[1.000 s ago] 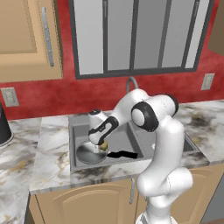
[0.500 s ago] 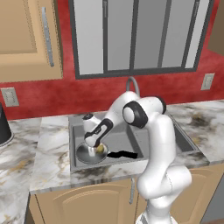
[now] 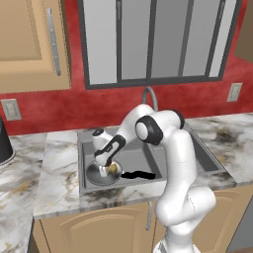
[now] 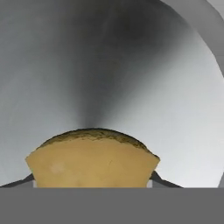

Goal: Pick the pan and sponge and place them into the sink. Then turn on the water.

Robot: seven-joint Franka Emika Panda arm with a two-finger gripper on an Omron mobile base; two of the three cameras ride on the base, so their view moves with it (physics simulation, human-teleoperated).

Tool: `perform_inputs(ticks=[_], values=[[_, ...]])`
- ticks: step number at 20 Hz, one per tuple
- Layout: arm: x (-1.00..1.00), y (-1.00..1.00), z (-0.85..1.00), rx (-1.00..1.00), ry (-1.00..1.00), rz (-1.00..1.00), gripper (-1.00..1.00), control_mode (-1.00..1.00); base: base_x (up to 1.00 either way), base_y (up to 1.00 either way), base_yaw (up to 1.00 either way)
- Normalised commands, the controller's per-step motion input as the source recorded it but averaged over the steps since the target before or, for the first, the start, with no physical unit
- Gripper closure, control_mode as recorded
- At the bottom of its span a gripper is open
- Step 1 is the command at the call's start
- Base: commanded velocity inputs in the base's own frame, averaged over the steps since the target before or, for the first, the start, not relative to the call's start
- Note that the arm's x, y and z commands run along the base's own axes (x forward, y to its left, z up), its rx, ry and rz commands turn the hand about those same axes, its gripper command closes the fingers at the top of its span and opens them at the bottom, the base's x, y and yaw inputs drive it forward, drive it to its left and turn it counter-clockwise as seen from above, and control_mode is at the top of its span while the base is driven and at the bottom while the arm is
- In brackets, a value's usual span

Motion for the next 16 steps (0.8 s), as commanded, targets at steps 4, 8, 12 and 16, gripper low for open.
perform_inputs(ticks=[4, 8, 12, 16], values=[[0.00, 0.00, 0.07, 0.00, 0.00, 0.00, -1.00, -1.00, 0.00, 0.00, 0.00], [-0.03, 0.00, 0.31, 0.02, 0.00, 0.00, -1.00, -1.00, 0.00, 0.00, 0.00], [-0.11, -0.03, 0.57, 0.06, 0.00, 0.00, -1.00, -1.00, 0.00, 0.00, 0.00], [-0.32, -0.05, 0.84, 0.11, 0.01, 0.00, -1.00, -1.00, 0.00, 0.00, 0.00]])
